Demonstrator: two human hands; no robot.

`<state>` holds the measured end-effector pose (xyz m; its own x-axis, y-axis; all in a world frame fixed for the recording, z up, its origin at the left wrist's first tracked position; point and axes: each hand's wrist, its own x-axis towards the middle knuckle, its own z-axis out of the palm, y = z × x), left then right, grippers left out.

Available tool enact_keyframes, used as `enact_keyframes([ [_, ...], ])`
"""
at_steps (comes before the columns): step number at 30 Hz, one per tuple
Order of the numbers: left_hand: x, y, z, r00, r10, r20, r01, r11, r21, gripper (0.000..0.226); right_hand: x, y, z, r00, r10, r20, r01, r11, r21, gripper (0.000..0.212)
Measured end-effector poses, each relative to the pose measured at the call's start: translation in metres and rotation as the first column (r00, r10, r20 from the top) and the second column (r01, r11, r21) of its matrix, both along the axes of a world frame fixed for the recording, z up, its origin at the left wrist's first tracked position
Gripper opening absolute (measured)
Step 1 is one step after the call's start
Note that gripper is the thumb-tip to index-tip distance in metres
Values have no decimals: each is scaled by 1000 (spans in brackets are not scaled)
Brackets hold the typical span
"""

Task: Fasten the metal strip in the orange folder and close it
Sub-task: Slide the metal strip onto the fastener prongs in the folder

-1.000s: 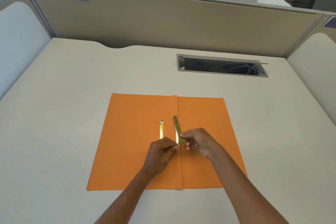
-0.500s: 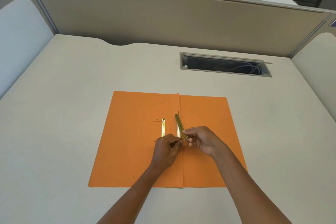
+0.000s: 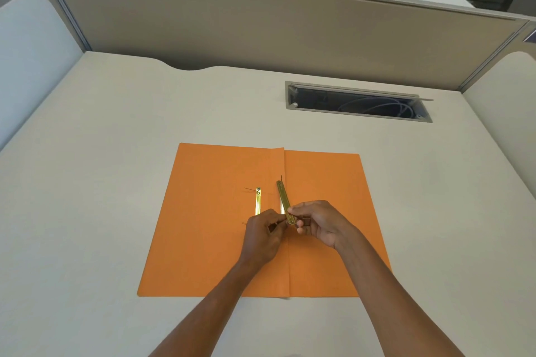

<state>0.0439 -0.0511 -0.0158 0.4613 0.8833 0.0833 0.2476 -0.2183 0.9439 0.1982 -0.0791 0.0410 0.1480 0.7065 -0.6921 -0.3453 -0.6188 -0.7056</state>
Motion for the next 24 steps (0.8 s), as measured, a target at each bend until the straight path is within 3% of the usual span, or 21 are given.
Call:
enact_keyframes([
  [13, -1, 0, -2, 1000, 14, 12, -13, 1000, -25, 17, -1, -4, -4, 1000, -16, 11, 15, 1000, 12, 4],
  [21, -3, 0, 2, 999, 16, 34, -15, 1000, -26, 11, -4, -5, -7, 982, -31, 188, 21, 998, 57, 4],
  [24, -4, 0, 1, 999, 20, 25, -20, 1000, -20, 11, -4, -5, -6, 977, 4, 215, -19, 998, 67, 20],
])
